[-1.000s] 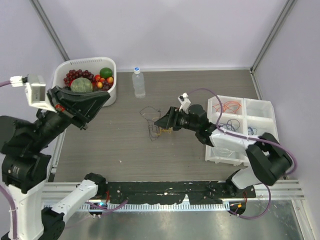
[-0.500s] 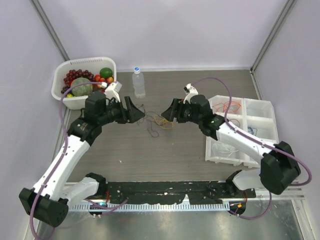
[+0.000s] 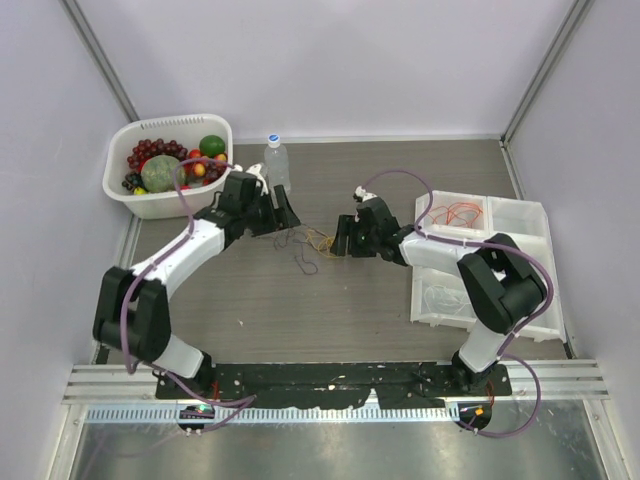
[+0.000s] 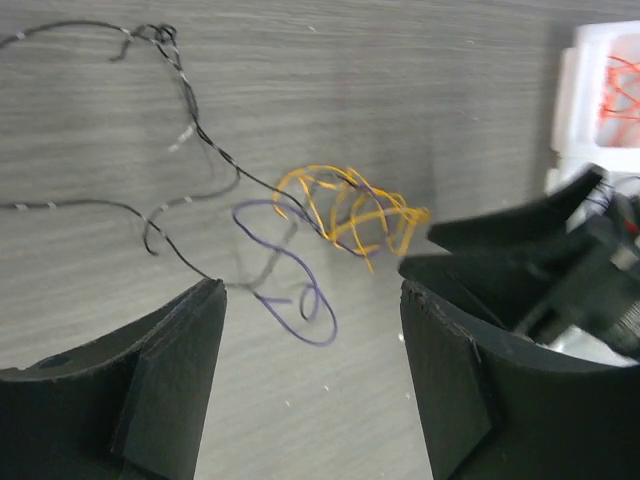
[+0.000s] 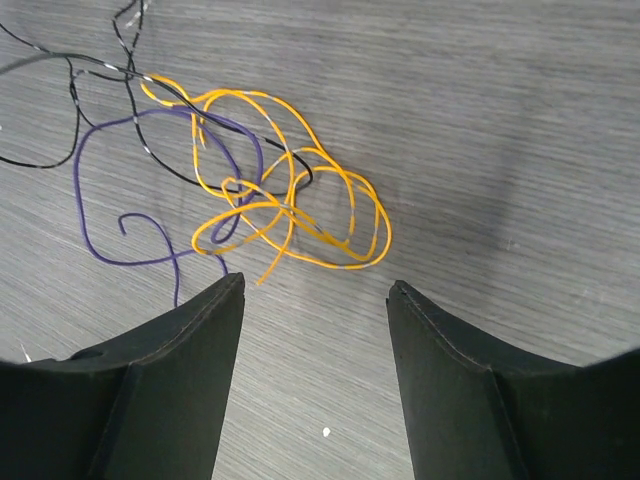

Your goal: Untangle the cables

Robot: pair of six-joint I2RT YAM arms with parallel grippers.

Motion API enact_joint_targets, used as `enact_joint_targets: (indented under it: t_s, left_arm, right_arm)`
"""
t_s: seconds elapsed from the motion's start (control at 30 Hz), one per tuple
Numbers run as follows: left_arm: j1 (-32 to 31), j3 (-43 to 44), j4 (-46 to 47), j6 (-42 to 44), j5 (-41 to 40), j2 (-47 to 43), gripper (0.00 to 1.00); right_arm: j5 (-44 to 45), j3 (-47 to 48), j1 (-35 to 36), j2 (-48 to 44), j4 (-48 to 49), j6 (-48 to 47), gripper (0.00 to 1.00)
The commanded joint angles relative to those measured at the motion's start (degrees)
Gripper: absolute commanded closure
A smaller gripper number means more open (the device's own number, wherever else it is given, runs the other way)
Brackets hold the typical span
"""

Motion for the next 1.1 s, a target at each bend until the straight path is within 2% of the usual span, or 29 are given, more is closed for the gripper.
enact_joint_targets:
  t_s: [0.0,0.07,0.17,0.23,0.3,0.33,0.37,0.4,0.47,0.6,0.8,0.9,0.93,0.97,1.03,1.07]
  left_arm:
    - [0.0,7.3,2.5,3.4,-4.6,9.6,0.26]
    - [0.0,7.6,4.0,2.2,-2.2,13.2,0.28]
    - [0.0,8.1,4.8,1.0,1.0,16.7,0.42]
    - [-0.1,7.9,5.5,0.8,1.3,16.7,0.54]
    - [-0.1,7.7,5.8,1.2,1.3,16.1,0.72]
    - [-0.1,8.1,5.5,1.6,1.2,15.7,0.81]
    - [-0.1,8.5,4.4,2.0,1.0,15.1,0.89]
    - [-0.1,8.8,3.3,2.4,0.5,14.0,0.97]
    - [-0.1,8.2,2.8,3.4,-0.4,10.6,1.00]
    - [-0.2,6.8,-0.7,6.3,-2.5,-0.4,1.00]
    - [0.0,4.7,-3.6,9.6,-2.1,-16.3,1.00]
    - [-0.1,5.9,-4.6,10.0,1.9,-21.3,1.00]
    - [-0.2,6.7,-5.1,10.0,3.5,-22.5,1.00]
    - [-0.1,7.5,-5.6,9.8,4.8,-23.1,1.00]
    - [-0.1,9.4,-7.0,9.1,5.7,-23.9,1.00]
    - [-0.1,10.2,-7.7,8.9,6.0,-24.4,1.00]
  right_arm:
    - [0.6,2.0,0.1,0.3,5.6,-0.1,0.36]
    - [1.0,1.6,0.1,0.9,6.2,-0.8,0.36]
    - [0.7,1.2,0.1,1.9,7.9,-1.3,0.39]
    - [0.2,1.4,0.1,2.3,8.2,-1.4,0.44]
    - [-0.4,1.0,0.1,2.2,9.2,-1.2,0.51]
    - [-0.7,0.7,0.1,2.3,9.6,-1.1,0.61]
    - [-0.8,0.7,0.1,2.1,9.6,-1.1,0.66]
    - [-0.7,0.6,0.1,1.8,9.1,-1.1,0.79]
    - [-0.3,0.1,0.1,1.0,8.3,-1.3,0.90]
    - [2.1,-3.1,0.1,-2.7,8.2,-1.3,0.99]
    - [5.1,-6.9,0.1,-8.0,8.1,-1.7,0.99]
    - [2.8,-6.6,0.1,-9.6,8.0,-2.0,0.99]
    - [-0.8,-6.7,0.1,-11.0,9.2,-1.7,0.93]
    - [-5.1,-6.9,0.1,-11.9,10.2,-1.0,0.75]
    - [-10.7,-7.4,0.6,-15.1,15.3,2.2,0.50]
    - [-11.4,-7.6,0.9,-17.7,16.9,4.6,0.46]
